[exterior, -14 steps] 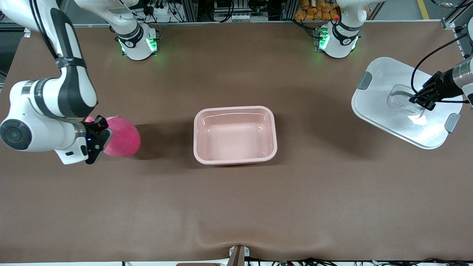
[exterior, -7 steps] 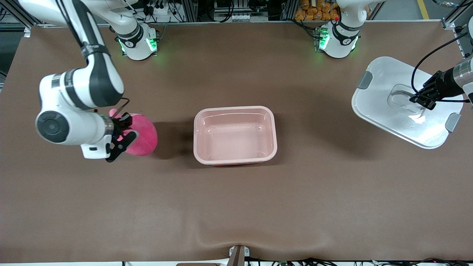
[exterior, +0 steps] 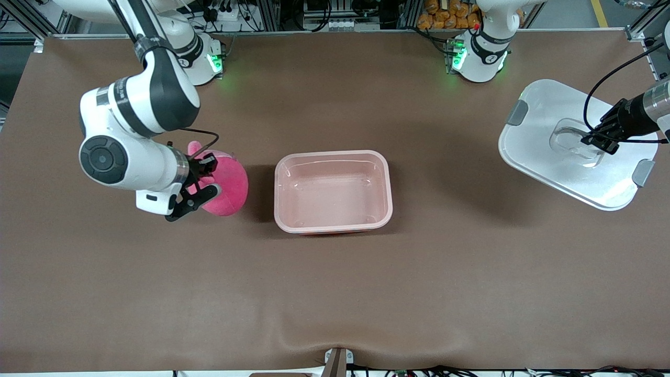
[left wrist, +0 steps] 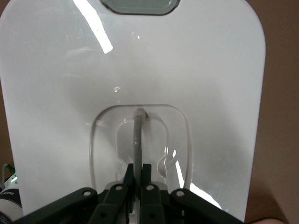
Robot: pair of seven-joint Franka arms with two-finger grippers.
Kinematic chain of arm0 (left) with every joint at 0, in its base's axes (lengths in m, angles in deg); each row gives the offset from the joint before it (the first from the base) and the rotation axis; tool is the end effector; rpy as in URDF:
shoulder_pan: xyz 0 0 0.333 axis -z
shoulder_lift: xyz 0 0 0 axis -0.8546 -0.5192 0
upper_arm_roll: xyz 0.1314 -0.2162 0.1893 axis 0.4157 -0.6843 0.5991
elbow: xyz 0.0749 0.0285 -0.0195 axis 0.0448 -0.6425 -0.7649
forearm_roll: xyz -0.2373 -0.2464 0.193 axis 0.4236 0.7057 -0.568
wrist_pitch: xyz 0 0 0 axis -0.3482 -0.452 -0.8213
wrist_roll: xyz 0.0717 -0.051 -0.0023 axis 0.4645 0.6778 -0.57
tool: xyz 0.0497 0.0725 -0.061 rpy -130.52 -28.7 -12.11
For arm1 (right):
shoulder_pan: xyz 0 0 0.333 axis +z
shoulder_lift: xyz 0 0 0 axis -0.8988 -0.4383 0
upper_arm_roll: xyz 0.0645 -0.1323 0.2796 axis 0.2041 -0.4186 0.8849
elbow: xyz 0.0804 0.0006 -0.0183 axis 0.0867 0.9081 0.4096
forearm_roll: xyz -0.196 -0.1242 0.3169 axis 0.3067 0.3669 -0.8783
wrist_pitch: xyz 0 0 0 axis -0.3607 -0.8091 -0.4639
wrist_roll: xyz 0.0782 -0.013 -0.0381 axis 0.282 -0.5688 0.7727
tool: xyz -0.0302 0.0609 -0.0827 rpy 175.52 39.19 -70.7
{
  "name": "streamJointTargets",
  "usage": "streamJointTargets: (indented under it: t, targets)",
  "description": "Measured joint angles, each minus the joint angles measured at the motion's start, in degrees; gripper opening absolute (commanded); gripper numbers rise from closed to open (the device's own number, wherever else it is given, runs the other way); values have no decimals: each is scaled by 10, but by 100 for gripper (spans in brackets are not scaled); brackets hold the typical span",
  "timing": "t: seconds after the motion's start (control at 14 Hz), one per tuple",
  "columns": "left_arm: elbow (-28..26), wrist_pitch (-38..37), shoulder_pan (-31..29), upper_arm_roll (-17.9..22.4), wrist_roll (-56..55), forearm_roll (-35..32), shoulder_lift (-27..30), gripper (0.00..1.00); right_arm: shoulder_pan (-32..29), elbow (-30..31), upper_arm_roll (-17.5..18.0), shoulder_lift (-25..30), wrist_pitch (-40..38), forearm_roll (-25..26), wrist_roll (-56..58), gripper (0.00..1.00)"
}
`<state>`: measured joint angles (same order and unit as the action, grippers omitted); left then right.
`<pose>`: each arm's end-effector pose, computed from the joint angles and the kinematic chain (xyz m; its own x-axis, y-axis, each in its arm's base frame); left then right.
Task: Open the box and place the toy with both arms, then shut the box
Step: 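Carry the pink toy with the right gripper over the pink box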
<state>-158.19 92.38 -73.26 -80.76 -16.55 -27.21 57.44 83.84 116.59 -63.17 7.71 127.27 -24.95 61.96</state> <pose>0.5180 0.0613 0.5196 0.4876 0.8710 -0.0600 0.8580 -0.4908 -0.1516 0.5946 0.2136 0.4423 0.8538 0.4520 -0.2583 0.4213 -0.8914 -0.1674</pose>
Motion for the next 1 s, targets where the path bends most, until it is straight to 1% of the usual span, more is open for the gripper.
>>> streamJointTargets:
  t: [0.29,0.64,0.78,1.0]
  targets:
    - [2,0,0,-2,-1,0,0,0,54,-37,1,0,-3,-3,-132,0]
    - [4,0,0,-3,-4,0,0,0,84,-77,1,-4,-6,-32,-275,0]
    - [5,0,0,-3,-4,0,0,0,102,-100,2,-18,-5,-43,-328,0]
    - [8,0,0,-3,-11,0,1,0,132,-147,2,-58,3,-57,-404,0]
